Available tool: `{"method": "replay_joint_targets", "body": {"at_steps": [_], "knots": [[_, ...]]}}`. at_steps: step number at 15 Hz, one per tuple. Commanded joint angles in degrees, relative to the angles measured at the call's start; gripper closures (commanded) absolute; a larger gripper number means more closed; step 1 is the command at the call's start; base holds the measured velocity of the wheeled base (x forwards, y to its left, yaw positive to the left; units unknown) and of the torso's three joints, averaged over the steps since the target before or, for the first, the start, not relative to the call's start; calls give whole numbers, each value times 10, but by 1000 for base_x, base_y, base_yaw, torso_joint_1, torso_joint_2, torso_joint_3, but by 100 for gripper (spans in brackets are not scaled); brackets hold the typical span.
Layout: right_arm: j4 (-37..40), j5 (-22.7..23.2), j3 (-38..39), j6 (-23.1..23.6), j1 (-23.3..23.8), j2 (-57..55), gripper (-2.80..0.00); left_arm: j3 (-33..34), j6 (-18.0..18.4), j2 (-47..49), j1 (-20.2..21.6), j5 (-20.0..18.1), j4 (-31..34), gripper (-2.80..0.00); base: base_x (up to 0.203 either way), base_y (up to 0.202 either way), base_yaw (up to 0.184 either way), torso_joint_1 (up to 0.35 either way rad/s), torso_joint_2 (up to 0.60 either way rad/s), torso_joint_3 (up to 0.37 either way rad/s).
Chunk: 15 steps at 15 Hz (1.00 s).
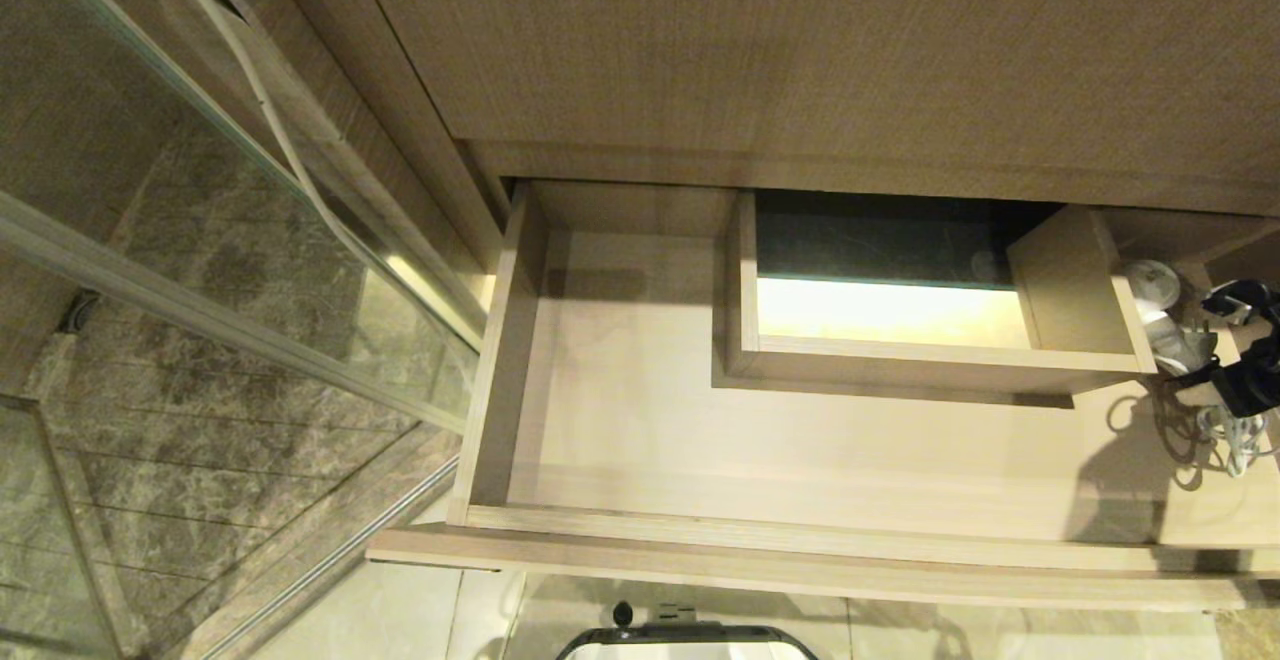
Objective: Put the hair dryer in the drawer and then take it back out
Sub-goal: Take the hairdryer out
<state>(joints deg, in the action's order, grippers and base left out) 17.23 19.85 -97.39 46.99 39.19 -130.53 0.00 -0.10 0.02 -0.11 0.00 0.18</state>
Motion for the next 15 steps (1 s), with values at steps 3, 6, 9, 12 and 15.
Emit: {"method": "replay_joint_targets", "body": {"at_steps": [3,6,9,12,15], "knots": [[30,3,58,13,6,148,0,1,0,0,0,0,0,0,0,0,0,0,0,0],[56,3,99,41,16,224,0,1,0,0,0,0,0,0,0,0,0,0,0,0],[85,3,107,67,25,253,0,1,0,0,0,0,0,0,0,0,0,0,0,0],[115,3,111,71,25,304,0,1,0,0,0,0,0,0,0,0,0,0,0,0],[160,0,112,90,33,344,0,1,0,0,0,0,0,0,0,0,0,0,0,0]]}}
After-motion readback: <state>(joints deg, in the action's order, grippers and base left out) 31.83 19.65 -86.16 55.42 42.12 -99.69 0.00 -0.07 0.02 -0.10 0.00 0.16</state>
